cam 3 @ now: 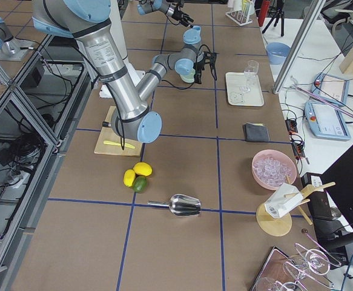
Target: Pour ice into bowl
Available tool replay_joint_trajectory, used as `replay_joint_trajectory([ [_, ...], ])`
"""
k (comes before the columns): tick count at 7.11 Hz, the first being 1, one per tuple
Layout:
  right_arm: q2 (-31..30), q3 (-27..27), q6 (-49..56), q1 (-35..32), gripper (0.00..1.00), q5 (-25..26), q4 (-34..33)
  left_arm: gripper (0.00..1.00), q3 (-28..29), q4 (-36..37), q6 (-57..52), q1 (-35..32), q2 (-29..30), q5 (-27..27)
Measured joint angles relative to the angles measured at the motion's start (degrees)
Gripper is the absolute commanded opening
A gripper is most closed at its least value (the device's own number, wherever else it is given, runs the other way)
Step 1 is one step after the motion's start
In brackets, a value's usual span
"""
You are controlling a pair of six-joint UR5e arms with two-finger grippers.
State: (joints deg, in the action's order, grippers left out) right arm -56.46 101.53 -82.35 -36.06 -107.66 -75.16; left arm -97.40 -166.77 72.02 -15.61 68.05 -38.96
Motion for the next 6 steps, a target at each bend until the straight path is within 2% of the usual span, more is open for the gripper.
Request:
replay_joint_trajectory([
  [3,-4.1,3.5,3.0,-2.4,1.00,-1.9,-0.2,1.00,3.8,1.3,4.8,4.0,0.1,4.7],
  [6,-7.9,6.0,8.2,-4.6,1.00,-3.6,-0.3,1.00,4.2,5.4,6.4,5.6,1.7,6.0],
])
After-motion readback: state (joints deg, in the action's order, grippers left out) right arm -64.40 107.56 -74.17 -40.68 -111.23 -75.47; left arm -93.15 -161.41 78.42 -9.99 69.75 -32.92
